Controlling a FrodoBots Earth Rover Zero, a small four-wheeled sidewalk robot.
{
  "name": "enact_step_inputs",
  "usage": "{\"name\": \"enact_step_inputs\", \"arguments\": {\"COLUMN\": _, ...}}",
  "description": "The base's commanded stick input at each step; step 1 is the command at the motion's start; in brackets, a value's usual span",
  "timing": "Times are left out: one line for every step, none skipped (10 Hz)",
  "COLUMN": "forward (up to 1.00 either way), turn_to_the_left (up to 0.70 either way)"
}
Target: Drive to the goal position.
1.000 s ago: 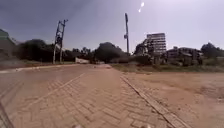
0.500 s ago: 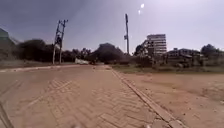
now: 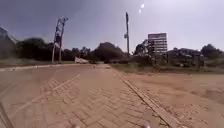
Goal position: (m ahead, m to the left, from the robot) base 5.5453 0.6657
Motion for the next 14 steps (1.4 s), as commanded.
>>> {"name": "enact_step_inputs", "arguments": {"forward": 0.30, "turn_to_the_left": 0.00}}
{"name": "enact_step_inputs", "arguments": {"forward": 0.30, "turn_to_the_left": 0.00}}
{"name": "enact_step_inputs", "arguments": {"forward": 0.30, "turn_to_the_left": 0.00}}
{"name": "enact_step_inputs", "arguments": {"forward": 0.30, "turn_to_the_left": 0.00}}
{"name": "enact_step_inputs", "arguments": {"forward": 0.30, "turn_to_the_left": 0.00}}
{"name": "enact_step_inputs", "arguments": {"forward": 0.30, "turn_to_the_left": 0.00}}
{"name": "enact_step_inputs", "arguments": {"forward": 0.30, "turn_to_the_left": 0.00}}
{"name": "enact_step_inputs", "arguments": {"forward": 0.30, "turn_to_the_left": 0.00}}
{"name": "enact_step_inputs", "arguments": {"forward": 0.30, "turn_to_the_left": 0.00}}
{"name": "enact_step_inputs", "arguments": {"forward": 0.30, "turn_to_the_left": 0.00}}
{"name": "enact_step_inputs", "arguments": {"forward": 0.30, "turn_to_the_left": 0.00}}
{"name": "enact_step_inputs", "arguments": {"forward": 0.30, "turn_to_the_left": 0.32}}
{"name": "enact_step_inputs", "arguments": {"forward": 0.30, "turn_to_the_left": 0.66}}
{"name": "enact_step_inputs", "arguments": {"forward": 0.30, "turn_to_the_left": 0.50}}
